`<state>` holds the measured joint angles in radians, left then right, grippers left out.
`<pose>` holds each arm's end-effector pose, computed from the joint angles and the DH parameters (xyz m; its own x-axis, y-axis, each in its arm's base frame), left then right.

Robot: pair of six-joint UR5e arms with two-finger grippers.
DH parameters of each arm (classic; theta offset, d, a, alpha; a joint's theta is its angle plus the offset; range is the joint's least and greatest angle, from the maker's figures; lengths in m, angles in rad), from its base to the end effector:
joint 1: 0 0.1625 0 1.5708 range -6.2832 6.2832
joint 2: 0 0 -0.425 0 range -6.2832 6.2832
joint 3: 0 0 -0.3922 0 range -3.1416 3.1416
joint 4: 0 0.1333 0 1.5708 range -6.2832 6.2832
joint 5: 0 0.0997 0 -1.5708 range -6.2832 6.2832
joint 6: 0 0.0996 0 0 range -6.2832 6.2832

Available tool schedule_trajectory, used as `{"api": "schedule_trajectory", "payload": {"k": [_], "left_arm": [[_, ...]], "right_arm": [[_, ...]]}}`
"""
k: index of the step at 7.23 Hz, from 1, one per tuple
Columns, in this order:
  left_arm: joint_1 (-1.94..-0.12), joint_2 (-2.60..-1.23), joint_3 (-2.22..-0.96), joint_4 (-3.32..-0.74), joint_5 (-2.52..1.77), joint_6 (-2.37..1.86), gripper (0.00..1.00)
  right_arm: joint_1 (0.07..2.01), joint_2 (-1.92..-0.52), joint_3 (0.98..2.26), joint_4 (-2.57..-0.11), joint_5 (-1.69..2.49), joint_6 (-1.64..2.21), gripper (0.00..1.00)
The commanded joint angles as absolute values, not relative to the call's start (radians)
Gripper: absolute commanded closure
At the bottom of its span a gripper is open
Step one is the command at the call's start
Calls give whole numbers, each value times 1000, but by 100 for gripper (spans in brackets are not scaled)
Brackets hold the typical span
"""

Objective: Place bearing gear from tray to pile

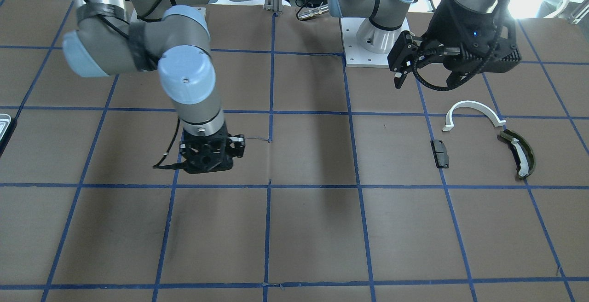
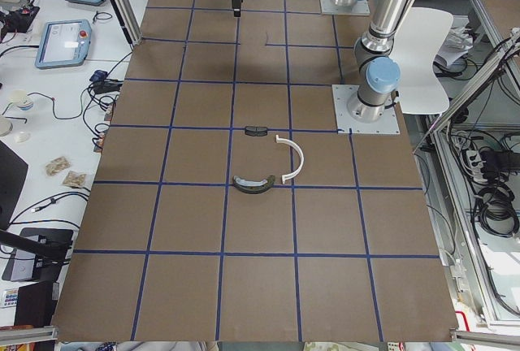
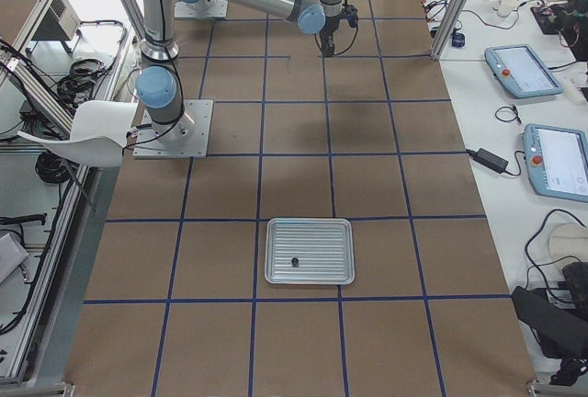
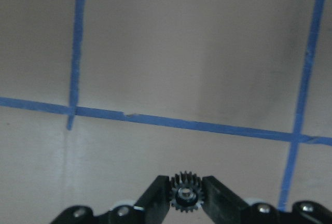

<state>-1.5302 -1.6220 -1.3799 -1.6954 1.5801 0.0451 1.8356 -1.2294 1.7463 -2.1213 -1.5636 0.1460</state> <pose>-0.1115 -0.5163 0.5435 -0.9999 0.0044 -0.0100 0.0045 0.9999 -0.0146 0.2828 -0.5307 0.2730 -0.9928 -0.1188 -0.0120 -0.1184 0.9924 -0.0322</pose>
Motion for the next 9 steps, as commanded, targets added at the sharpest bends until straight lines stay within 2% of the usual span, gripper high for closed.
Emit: {"api": "schedule_trajectory", "payload": {"k": [1, 2, 3, 4, 5, 7, 9], "left_arm": [[-1505, -1620, -1381, -1697, 1577, 61, 0], [-1503, -1618, -1382, -1697, 1575, 60, 0], [-1506, -1615, -1390, -1698, 1577, 60, 0], [-1511, -1611, -1414, -1697, 1565, 57, 0], [-1519, -1624, -1439, -1691, 1562, 55, 0], [-1522, -1640, -1468, -1660, 1551, 51, 0], [-1593, -1695, -1482, -1523, 1490, -33, 0]], "right_arm": [[1956, -1126, 1767, -2285, -1552, 329, 94], [1965, -1117, 1776, -2292, -1566, 319, 92], [1965, -1115, 1793, -2292, -1566, 311, 79], [1967, -1115, 1804, -2298, -1557, 317, 35], [1965, -1109, 1802, -2298, -1563, 301, 0], [1909, -1149, 1767, -2275, -1578, 195, 0], [1734, -1273, 1733, -2124, -1601, 42, 0]]}}
